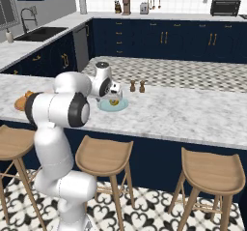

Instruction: Pick the chicken drumstick and lemon from their plates and place them in the bowl. Then put the bowl in the fridge.

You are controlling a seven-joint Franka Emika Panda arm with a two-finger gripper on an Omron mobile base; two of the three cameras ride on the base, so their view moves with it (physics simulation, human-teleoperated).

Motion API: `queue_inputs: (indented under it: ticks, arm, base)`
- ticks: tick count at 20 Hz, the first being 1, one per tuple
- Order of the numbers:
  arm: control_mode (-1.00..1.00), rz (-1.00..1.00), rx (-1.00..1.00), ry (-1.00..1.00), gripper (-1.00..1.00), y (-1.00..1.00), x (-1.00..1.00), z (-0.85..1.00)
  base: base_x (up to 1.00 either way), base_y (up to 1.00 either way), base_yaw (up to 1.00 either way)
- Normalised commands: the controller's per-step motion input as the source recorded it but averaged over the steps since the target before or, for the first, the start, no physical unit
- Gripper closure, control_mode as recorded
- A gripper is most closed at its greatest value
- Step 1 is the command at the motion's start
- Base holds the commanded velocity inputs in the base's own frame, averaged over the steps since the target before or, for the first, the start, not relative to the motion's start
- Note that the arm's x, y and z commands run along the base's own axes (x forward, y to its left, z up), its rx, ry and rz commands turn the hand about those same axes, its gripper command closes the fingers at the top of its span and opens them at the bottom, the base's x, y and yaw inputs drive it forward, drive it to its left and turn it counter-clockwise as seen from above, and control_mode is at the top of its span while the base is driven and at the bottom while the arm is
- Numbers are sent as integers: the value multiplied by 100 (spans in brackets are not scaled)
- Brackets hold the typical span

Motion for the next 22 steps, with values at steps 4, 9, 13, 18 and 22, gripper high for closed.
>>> queue_inputs:
  ticks: [4,9,13,18,22]
  arm:
    - [-100,0,1,0,-100,0,54,-23]
    - [-100,0,0,2,-100,0,58,-13]
    - [-100,0,0,4,-100,0,54,-2]
    - [-100,0,0,0,-100,1,21,-28]
    - [-100,0,0,0,-100,10,8,-51]
  base:
    - [0,0,0]
    - [0,0,0]
    - [0,0,0]
    - [0,0,0]
    - [0,0,0]
